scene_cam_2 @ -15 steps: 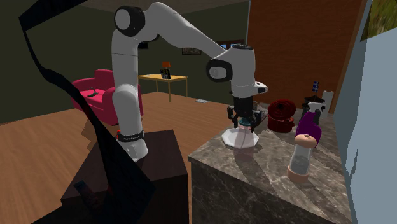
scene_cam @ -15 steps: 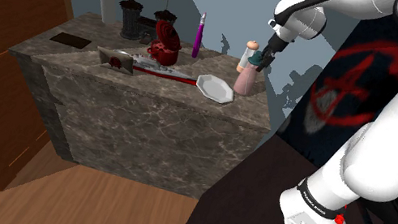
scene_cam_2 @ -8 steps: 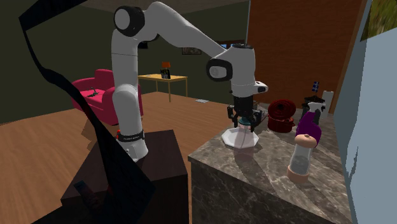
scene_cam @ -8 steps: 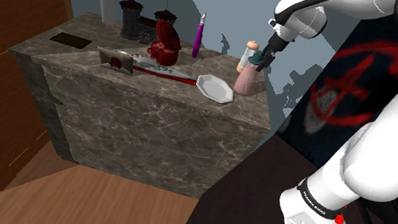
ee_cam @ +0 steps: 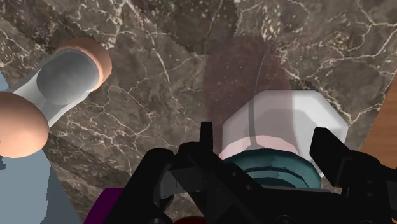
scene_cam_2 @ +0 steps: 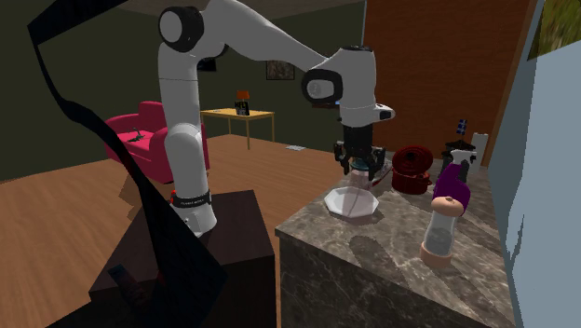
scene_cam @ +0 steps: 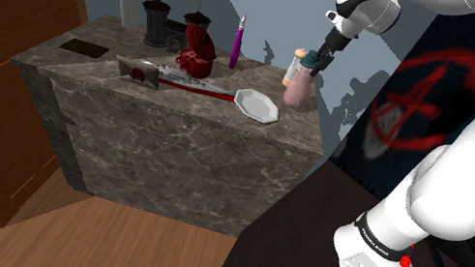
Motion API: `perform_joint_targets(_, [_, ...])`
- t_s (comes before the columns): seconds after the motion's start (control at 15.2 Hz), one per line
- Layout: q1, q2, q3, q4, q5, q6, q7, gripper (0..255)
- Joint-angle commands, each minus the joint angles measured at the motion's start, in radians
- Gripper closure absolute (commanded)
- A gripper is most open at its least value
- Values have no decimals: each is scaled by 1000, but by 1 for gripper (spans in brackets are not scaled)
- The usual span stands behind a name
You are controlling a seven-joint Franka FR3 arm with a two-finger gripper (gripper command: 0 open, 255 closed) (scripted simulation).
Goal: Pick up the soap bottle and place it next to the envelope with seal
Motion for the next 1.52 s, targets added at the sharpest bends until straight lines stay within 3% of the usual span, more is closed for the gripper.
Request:
perform_joint_targets(0.0, [1,-15,-1,12,-16,-21,14,255])
perform_joint_targets(1.45, [5,-97,4,231,-109,-290,118,255])
